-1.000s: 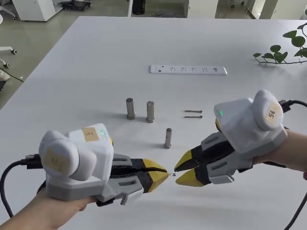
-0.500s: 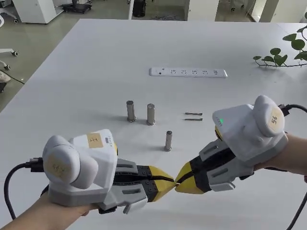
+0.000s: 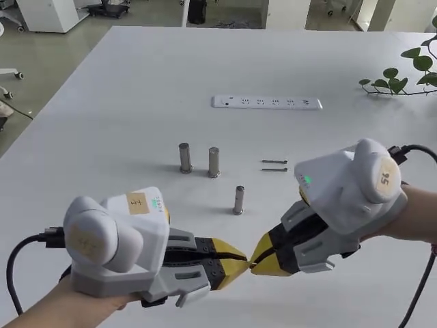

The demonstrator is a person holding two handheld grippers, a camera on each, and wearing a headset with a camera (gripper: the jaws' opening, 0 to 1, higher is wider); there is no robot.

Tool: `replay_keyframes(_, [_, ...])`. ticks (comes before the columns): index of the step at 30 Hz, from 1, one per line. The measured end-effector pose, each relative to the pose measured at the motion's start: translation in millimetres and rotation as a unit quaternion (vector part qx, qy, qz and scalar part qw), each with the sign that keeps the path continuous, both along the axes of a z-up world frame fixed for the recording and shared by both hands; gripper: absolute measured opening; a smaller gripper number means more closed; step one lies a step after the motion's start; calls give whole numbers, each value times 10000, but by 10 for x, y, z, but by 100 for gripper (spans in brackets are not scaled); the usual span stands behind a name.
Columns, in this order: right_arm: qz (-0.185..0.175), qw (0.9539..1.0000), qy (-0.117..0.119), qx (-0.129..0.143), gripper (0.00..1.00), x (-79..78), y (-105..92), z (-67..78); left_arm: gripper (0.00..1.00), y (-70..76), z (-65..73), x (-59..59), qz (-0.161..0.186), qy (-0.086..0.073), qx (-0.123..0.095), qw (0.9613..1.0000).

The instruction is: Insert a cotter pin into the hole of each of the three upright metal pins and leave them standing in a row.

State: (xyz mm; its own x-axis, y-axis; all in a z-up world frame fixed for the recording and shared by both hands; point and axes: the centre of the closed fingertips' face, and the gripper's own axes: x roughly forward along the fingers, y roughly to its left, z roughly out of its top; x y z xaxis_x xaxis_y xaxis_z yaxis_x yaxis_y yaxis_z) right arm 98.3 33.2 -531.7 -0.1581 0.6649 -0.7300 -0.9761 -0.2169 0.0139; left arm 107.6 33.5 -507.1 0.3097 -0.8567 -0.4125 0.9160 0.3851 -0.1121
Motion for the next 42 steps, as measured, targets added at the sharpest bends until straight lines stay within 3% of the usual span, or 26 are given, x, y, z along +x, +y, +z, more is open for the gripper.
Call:
replay_keyframes(8, [-317, 9981, -241, -472, 0, 199, -133, -126, 9, 73, -48, 143, 405, -21, 24, 9992])
replay_keyframes(13, [-751, 9927, -362, -876, 0, 393, -254, -235, 14, 167, -100, 273, 777, -44, 60, 9969])
replay_keyframes(21, [-1014, 9876, -461, -1107, 0, 593, -317, -259, 19, 285, -211, 494, 1380, -76, 149, 9903])
replay_keyframes(26, [-1312, 9808, -501, -1353, 0, 780, -395, -268, 21, 324, -283, 659, 1738, -26, 211, 9846])
replay_keyframes(34, [-1475, 9723, -623, -1704, 0, 1005, -474, -306, 21, 388, -385, 867, 2048, 3, 405, 9780])
replay_keyframes(37, [-1530, 9692, -634, -1821, 0, 1069, -490, -324, 21, 388, -410, 935, 2158, 133, 288, 9759])
replay_keyframes(42, [-1528, 9652, -719, -1997, 0, 1197, -509, -364, 21, 359, -461, 1046, 2200, 125, 330, 9749])
